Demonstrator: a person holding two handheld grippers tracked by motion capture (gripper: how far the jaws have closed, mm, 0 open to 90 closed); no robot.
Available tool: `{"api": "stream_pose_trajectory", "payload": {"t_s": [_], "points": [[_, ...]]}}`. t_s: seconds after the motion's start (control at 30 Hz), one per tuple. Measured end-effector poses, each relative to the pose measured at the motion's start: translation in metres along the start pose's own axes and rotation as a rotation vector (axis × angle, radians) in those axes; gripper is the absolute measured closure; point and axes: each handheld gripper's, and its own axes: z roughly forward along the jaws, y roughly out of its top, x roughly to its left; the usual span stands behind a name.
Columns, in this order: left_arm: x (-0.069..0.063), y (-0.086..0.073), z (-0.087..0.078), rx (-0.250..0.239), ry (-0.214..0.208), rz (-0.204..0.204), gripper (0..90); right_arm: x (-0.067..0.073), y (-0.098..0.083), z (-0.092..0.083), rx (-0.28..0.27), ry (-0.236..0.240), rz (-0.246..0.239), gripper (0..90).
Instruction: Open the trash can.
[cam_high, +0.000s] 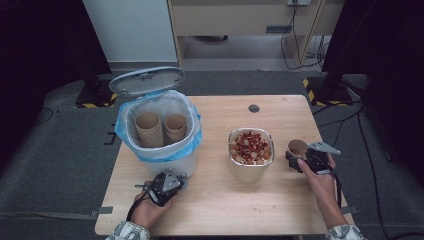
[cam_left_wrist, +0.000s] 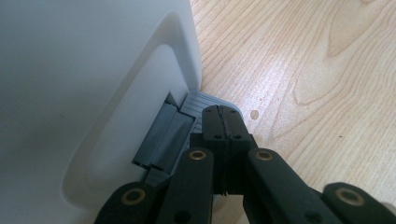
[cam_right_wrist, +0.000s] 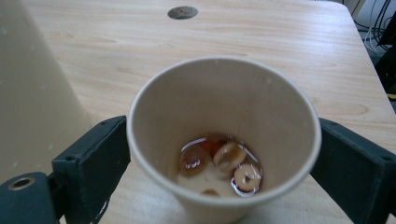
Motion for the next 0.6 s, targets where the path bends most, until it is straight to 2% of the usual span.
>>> {"api": "stream_pose_trajectory", "payload": {"t_s": [0.33,0.47,0.6], "points": [[0.0,0.0,0.0,0.0,0.001,0.003,89.8,0.0,0.0,0.012,-0.01,0.002,-0.037,17.3],[0.0,0.0,0.0,0.001,0.0,0.001,89.8,-0.003,-0.001,0.014,-0.014,0.026,-0.044,23.0],[0.0,0.0,0.0,0.0,-0.001,-0.001,89.8,-0.005,-0.002,0.014,-0.015,0.036,-0.076,26.1]]}}
